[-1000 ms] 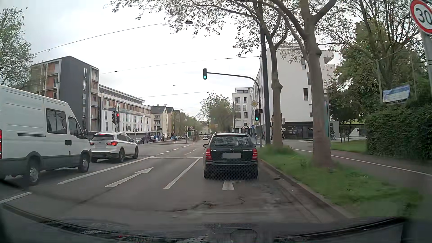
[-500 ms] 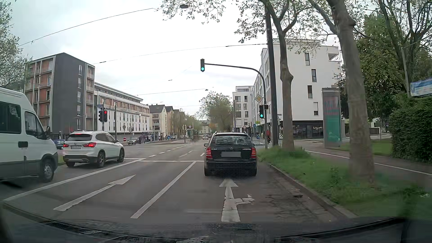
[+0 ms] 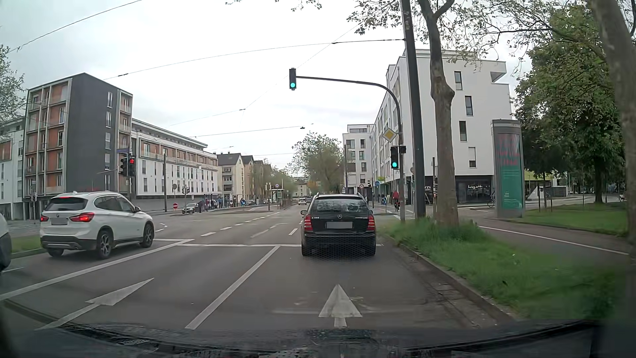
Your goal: Follow the waypoints while adhering to traffic rules and regulations
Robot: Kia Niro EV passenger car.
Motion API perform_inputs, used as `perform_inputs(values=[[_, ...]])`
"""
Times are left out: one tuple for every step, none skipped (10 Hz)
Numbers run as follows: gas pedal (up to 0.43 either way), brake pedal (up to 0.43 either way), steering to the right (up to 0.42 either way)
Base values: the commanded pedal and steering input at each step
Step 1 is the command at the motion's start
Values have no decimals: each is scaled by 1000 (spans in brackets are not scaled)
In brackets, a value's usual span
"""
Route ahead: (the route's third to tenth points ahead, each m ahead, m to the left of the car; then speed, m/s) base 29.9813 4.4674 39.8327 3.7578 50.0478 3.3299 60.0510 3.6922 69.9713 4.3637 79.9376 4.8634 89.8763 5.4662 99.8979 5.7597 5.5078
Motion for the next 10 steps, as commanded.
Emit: perform_inputs(values=[[98,0,-3],[98,0,-3],[98,0,-3],[110,0,-2],[110,0,-3],[110,0,-3],[110,0,-3],[110,0,-3],[110,0,-3],[110,0,-3]])
